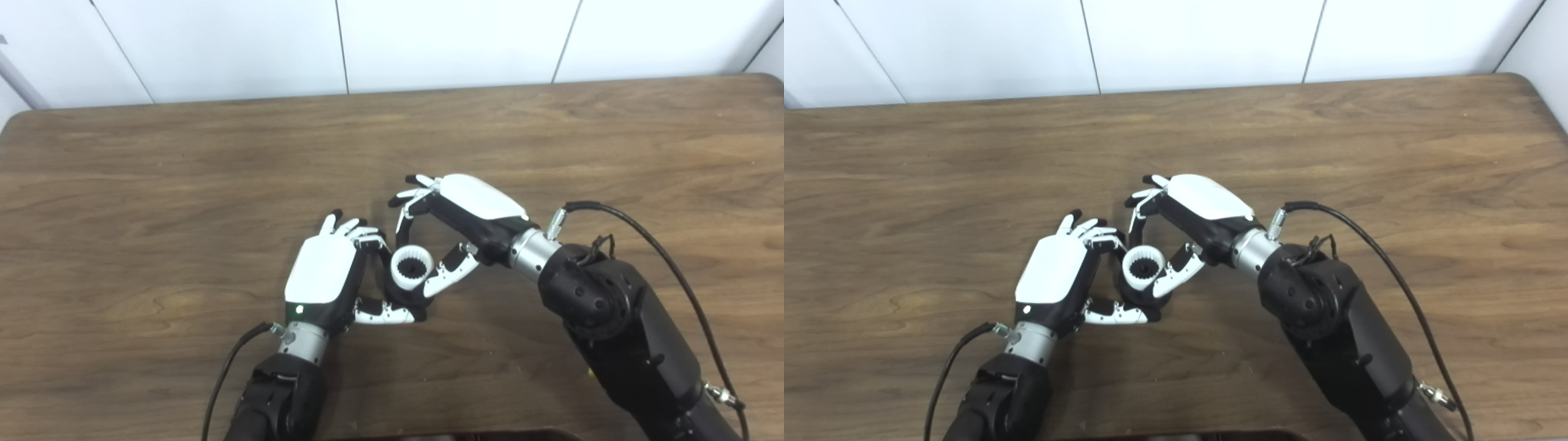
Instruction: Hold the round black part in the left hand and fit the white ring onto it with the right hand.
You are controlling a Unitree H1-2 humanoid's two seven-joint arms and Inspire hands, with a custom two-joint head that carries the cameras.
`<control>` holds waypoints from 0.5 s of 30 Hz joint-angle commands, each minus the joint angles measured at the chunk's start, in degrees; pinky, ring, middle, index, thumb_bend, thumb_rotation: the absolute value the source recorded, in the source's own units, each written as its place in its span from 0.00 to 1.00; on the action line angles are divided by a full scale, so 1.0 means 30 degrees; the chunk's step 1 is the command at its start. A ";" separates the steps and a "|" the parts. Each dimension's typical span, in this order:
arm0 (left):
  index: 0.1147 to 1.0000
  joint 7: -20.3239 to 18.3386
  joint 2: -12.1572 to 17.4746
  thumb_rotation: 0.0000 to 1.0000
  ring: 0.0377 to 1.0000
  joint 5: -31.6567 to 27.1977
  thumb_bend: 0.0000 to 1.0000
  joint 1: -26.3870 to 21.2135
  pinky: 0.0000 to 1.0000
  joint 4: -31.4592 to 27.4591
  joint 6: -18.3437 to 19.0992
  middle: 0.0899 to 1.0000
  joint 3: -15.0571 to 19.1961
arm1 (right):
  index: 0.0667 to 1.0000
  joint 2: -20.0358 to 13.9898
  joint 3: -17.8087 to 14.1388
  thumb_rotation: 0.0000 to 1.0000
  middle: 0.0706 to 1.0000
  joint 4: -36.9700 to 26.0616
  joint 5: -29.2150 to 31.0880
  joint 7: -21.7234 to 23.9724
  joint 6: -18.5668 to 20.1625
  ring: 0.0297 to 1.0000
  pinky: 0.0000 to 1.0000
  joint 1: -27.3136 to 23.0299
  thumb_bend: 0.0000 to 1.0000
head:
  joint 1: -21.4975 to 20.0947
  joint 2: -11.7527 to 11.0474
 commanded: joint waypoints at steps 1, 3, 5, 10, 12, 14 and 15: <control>0.42 0.0078 -0.0145 0.05 0.87 0.0083 0.52 -0.0381 1.00 -0.0211 -0.0180 0.74 -0.0098 | 0.45 0.0085 -0.0179 0.14 0.85 -0.0160 -0.0098 -0.0435 -0.0420 0.99 1.00 -0.0606 0.52 | 0.0004 0.0001; 0.42 0.0030 -0.0122 0.05 0.87 0.0098 0.52 -0.0382 1.00 -0.0251 -0.0151 0.74 -0.0082 | 0.45 0.0099 -0.0227 0.14 0.85 -0.0019 -0.0037 -0.0559 -0.0519 0.99 1.00 -0.0620 0.52 | -0.0189 0.0040; 0.42 -0.0061 -0.0085 0.05 0.87 0.0061 0.52 -0.0376 1.00 -0.0348 -0.0124 0.74 -0.0042 | 0.45 0.0129 -0.0232 0.14 0.84 0.0090 -0.0036 -0.0665 -0.0597 0.99 1.00 -0.0640 0.52 | -0.0263 0.0078; 0.42 -0.0234 -0.0010 0.05 0.87 -0.0012 0.52 -0.0375 1.00 -0.0521 -0.0100 0.74 0.0056 | 0.45 0.0188 -0.0192 0.14 0.84 0.0166 -0.0155 -0.0757 -0.0573 0.99 1.00 -0.0663 0.52 | -0.0293 0.0117; 0.42 -0.0212 0.0025 0.05 0.87 -0.0086 0.52 -0.0373 1.00 -0.0523 -0.0175 0.74 0.0072 | 0.45 0.0206 -0.0194 0.14 0.84 0.0181 -0.0157 -0.0795 -0.0574 0.99 1.00 -0.0640 0.52 | -0.0296 0.0127; 0.42 -0.0199 0.0044 0.05 0.87 -0.0109 0.52 -0.0362 1.00 -0.0537 -0.0207 0.74 0.0069 | 0.45 0.0223 -0.0199 0.14 0.84 0.0173 -0.0126 -0.0817 -0.0573 0.99 1.00 -0.0603 0.52 | -0.0283 0.0150; 0.42 -0.0205 0.0049 0.05 0.87 -0.0086 0.52 -0.0362 1.00 -0.0541 -0.0199 0.74 0.0061 | 0.45 0.0230 -0.0209 0.14 0.84 0.0178 -0.0093 -0.0838 -0.0582 0.98 1.00 -0.0580 0.52 | -0.0283 0.0150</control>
